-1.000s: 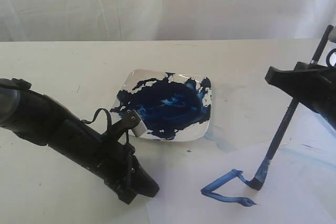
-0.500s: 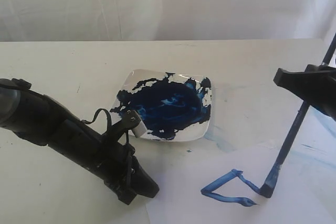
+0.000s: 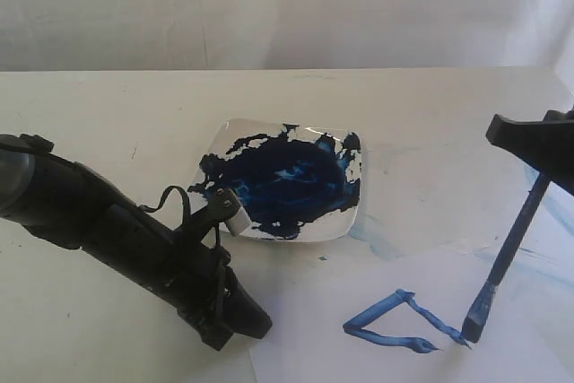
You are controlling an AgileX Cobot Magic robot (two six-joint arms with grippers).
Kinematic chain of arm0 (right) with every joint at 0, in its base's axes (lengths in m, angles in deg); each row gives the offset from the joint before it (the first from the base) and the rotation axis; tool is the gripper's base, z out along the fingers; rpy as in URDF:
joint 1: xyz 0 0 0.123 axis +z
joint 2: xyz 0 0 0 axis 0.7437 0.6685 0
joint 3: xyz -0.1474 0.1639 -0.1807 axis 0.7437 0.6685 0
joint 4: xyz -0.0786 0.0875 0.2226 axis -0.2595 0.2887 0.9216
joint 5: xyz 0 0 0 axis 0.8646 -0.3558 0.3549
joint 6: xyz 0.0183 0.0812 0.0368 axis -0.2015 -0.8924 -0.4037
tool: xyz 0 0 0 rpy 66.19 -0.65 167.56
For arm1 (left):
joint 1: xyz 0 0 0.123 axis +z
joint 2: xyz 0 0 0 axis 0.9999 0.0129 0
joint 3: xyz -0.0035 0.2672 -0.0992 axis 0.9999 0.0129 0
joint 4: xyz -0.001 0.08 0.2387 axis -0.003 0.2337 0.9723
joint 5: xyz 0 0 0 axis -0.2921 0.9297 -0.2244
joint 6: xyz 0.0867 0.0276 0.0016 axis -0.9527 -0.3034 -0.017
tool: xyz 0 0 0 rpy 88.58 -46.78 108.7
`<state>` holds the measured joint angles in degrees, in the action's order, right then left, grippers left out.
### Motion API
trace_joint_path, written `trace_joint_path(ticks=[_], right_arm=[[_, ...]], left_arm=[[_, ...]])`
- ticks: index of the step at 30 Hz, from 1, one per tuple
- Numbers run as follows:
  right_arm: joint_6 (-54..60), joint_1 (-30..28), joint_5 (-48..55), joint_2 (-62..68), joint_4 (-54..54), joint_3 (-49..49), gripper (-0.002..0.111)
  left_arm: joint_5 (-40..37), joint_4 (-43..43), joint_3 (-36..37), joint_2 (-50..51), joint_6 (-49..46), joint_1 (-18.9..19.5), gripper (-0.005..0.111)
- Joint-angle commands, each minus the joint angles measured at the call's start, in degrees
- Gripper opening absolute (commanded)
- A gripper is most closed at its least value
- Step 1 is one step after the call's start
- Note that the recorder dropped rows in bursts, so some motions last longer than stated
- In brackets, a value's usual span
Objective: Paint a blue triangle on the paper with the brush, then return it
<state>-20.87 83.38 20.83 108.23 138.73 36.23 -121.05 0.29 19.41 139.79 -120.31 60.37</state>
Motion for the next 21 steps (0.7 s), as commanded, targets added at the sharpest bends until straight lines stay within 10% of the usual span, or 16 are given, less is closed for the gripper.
trace_joint_path(ticks=[1,13,21], right_arm=[[0.7,0.1,-1.1,-1.4,0.3,-0.1,0.000],[0.0,0.1,3.6,-4.5,-2.2,-0.3,0.000],[-13.0,0.1,13.1,-4.4,-22.5,-3.6,0.000]], left_arm=[[-1.1,0.2,0.2,-0.1,0.2,-0.4,0.000],[-1.1,0.2,0.2,-0.1,0.2,-0.4,0.000],[-1.1,0.2,0.2,-0.1,0.2,-0.4,0.000]])
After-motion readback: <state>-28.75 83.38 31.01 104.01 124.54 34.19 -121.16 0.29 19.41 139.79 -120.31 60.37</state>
